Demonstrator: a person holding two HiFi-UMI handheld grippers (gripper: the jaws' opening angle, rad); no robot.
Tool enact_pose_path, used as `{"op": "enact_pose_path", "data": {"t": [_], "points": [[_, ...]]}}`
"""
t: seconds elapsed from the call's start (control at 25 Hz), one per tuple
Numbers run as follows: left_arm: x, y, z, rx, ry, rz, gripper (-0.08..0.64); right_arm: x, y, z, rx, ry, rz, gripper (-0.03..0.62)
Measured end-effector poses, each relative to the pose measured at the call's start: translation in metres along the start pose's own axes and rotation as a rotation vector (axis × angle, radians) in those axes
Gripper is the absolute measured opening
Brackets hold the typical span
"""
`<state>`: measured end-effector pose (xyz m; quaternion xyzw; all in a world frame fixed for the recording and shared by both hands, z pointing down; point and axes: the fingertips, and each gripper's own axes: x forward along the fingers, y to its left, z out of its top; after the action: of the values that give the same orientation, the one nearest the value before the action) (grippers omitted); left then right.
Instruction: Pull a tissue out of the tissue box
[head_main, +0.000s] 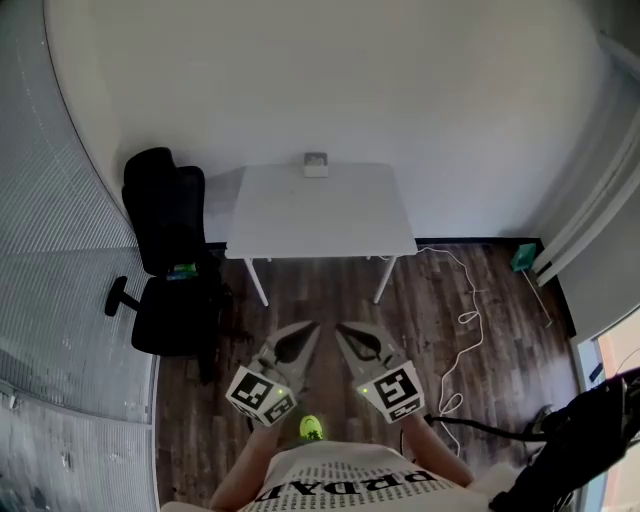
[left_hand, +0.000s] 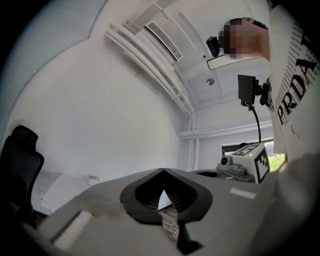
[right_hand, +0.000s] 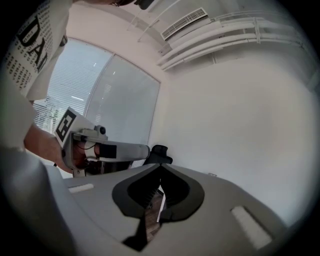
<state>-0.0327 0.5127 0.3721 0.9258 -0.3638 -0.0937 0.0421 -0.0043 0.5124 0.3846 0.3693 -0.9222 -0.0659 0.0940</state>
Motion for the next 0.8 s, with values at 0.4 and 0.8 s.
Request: {"op": "enact_pose_path", "data": {"t": [0.4, 0.8], "points": [[0.015, 0.041, -0.001, 0.002, 0.018, -0.019, -0.008, 0.043, -0.017, -0.007, 0.036, -0.015, -0.015, 0.008], [0.074, 0.069, -0.009, -0.001, 0.027, 0.045, -0.008, 0.078, -0.078, -0.015, 0.046, -0.027, 0.062, 0.008]]}}
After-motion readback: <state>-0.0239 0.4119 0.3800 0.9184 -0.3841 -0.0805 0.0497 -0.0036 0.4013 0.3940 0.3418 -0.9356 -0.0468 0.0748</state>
